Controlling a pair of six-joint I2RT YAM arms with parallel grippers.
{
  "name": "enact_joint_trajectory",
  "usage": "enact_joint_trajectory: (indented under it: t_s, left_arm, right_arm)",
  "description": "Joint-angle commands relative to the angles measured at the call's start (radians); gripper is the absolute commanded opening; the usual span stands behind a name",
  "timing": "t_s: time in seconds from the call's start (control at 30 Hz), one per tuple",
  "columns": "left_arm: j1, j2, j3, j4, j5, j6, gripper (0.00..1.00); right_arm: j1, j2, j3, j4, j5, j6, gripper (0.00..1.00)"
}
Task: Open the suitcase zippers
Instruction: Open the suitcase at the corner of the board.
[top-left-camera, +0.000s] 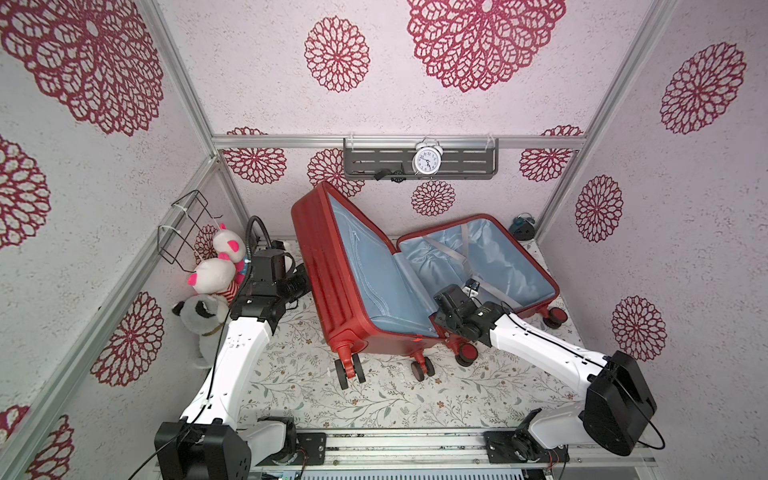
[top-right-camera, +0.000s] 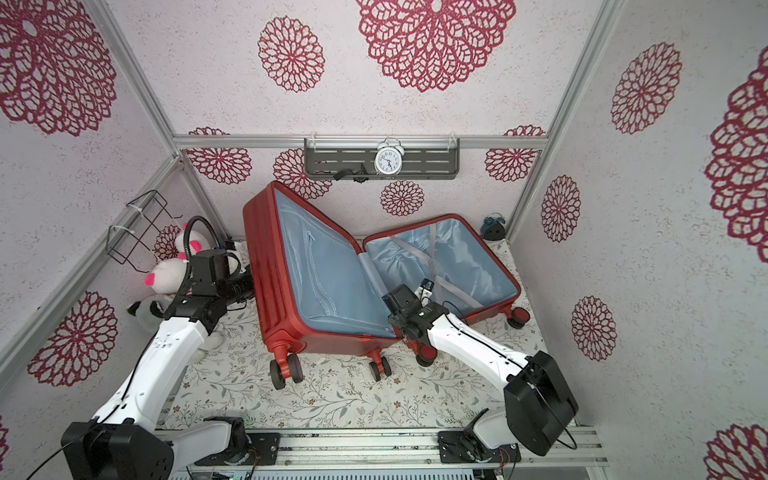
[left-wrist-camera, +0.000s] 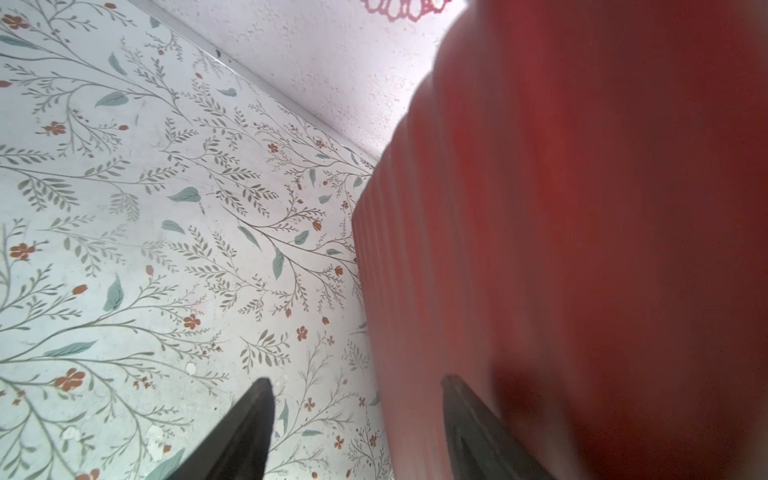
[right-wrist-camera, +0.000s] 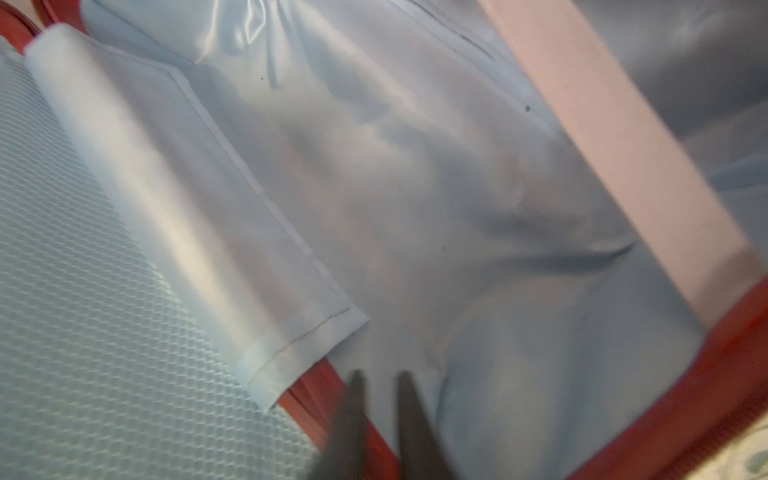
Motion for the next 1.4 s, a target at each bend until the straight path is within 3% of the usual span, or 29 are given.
enact_joint_trajectory:
  t_s: [0.0,0.07,0.1,0.17,0.3,0.43,0.57,0.67,0.73,0.83,1.0,1.13,1.37]
  left_arm:
    - [0.020,0.021,0.034,0.083,0.080,0.021,0.67]
    - [0.028,0.024,0.028,0.093,0.093,0.017,0.67]
    - [0.029,0.023,0.023,0.096,0.097,0.015,0.67]
    - [0.030,0.013,0.005,0.106,0.098,0.012,0.67]
    - [0.033,-0.002,-0.016,0.114,0.095,0.010,0.67]
    - [0.036,0.000,-0.028,0.126,0.100,0.006,0.67]
    - [0.039,0.005,-0.030,0.132,0.103,0.004,0.67]
    - [0.041,0.009,-0.028,0.131,0.103,0.004,0.67]
    - [0.046,0.015,-0.024,0.130,0.105,0.004,0.67]
    - [0.052,0.032,-0.014,0.140,0.112,-0.003,0.67]
    - [0.082,0.070,0.029,0.135,0.115,-0.009,0.67]
    - [0.165,0.063,0.020,0.113,0.110,-0.026,0.70]
    - [0.284,-0.047,-0.045,0.013,0.011,-0.011,0.75]
  right_arm:
    - [0.007,0.003,0.048,-0.010,0.099,-0.101,0.74]
    - [-0.001,0.002,0.044,0.040,0.081,-0.236,0.95]
    - [-0.011,0.002,0.046,0.050,0.058,-0.277,0.99]
    - [-0.019,0.000,0.032,0.122,-0.059,-0.447,0.99]
    - [-0.027,0.024,0.022,0.126,-0.174,-0.613,0.99]
    - [-0.036,0.117,0.092,0.031,-0.193,-0.707,0.98]
    - [-0.055,0.221,0.122,0.005,-0.236,-0.728,0.78]
    - [-0.086,0.273,0.117,0.024,-0.278,-0.685,0.49]
    - [-0.099,0.296,0.117,0.039,-0.289,-0.635,0.23]
    - [-0.099,0.292,0.098,0.092,-0.307,-0.545,0.02]
    - [-0.099,0.292,0.093,0.149,-0.276,-0.378,0.00]
    - [-0.102,0.321,0.144,0.109,-0.183,-0.293,0.00]
    - [-0.103,0.304,0.131,0.124,-0.172,-0.247,0.00]
